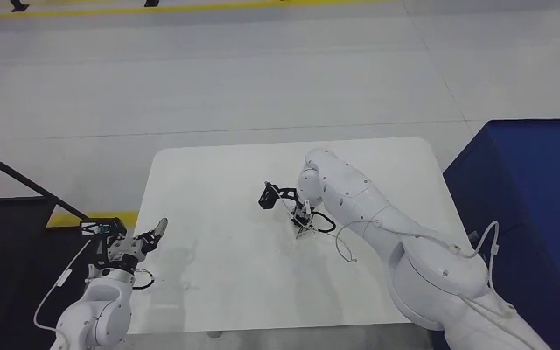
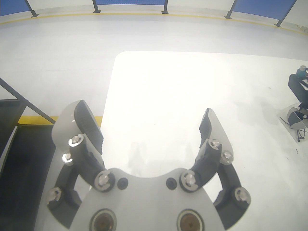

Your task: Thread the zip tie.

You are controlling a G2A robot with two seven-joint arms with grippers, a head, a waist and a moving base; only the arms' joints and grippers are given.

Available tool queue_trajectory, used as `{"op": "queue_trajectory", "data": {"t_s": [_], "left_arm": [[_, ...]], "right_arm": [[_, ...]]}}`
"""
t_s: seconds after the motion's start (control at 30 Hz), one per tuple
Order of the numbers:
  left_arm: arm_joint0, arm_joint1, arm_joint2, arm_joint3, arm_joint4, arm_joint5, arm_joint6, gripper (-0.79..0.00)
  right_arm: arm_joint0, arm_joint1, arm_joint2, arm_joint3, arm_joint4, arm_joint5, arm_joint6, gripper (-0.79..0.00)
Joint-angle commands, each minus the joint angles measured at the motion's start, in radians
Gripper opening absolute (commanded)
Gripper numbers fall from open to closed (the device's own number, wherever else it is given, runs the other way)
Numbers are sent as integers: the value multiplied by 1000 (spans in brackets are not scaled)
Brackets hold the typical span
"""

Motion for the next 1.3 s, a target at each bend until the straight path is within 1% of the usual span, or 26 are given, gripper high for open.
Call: {"op": "queue_trajectory", "data": {"t_s": [0.0,0.1,0.23,1.03,1.1,1.17,1.27], "left_arm": [[0,0,0,0,0,0,0,0],[0,0,0,0,0,0,0,0],[0,0,0,0,0,0,0,0],[0,0,0,0,0,0,0,0],[0,0,0,0,0,0,0,0],[0,0,0,0,0,0,0,0],[0,0,0,0,0,0,0,0]], "right_arm": [[5,-4,0,11,5,-4,-4,-785],[8,-3,0,16,35,-24,-23,-785],[10,17,0,-4,75,-55,-54,-785],[6,17,0,-9,74,-55,-61,-785],[-7,21,4,-24,69,-79,-86,-785],[1,28,8,-30,61,-98,-99,-785],[13,49,11,-50,62,-147,-148,-785]]}}
